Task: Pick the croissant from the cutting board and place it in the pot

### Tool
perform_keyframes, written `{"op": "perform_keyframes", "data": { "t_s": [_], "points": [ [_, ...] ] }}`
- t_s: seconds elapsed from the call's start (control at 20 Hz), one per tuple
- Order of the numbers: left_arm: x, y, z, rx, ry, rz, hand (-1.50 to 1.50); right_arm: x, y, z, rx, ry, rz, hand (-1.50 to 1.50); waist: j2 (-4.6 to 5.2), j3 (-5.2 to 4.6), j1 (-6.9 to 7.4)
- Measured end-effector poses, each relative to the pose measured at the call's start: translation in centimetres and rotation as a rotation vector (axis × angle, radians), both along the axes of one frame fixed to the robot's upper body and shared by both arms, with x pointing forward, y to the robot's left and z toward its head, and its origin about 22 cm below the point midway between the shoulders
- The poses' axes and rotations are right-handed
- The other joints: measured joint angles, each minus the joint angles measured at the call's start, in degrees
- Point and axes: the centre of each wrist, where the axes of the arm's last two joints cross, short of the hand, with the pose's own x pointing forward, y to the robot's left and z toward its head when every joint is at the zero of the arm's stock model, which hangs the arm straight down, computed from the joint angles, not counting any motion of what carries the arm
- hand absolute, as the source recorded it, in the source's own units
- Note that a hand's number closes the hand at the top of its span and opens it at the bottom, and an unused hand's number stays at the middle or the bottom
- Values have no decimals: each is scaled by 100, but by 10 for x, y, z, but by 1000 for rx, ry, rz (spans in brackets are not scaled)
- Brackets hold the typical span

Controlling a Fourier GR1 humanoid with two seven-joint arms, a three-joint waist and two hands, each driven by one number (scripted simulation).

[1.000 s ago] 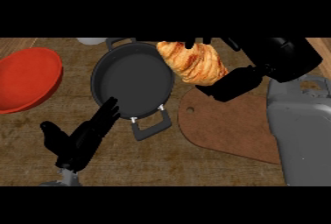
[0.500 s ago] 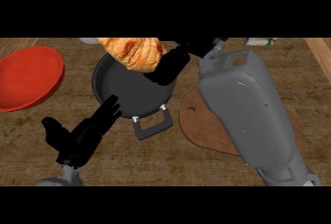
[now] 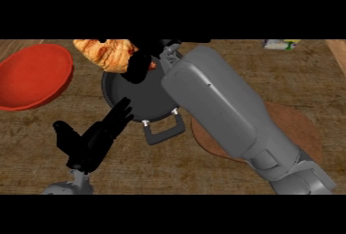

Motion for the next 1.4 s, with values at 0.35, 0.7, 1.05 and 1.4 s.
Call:
{"op": "perform_keyframes", "data": {
  "t_s": [0.35,0.7,1.05,1.4],
  "points": [
    [3,-4,-1,1,-12,-37,0,12,16,-27,23,48,7,150,49,-7,221],
    [13,-13,3,4,-20,-75,0,17,18,-55,26,137,-29,-150,101,-13,429],
    [16,-25,7,6,-23,-111,0,19,7,-77,219,330,-22,-150,160,-10,649],
    [16,-29,7,7,-31,-124,0,22,1,-86,395,379,16,-150,169,-7,691]
  ]
}}
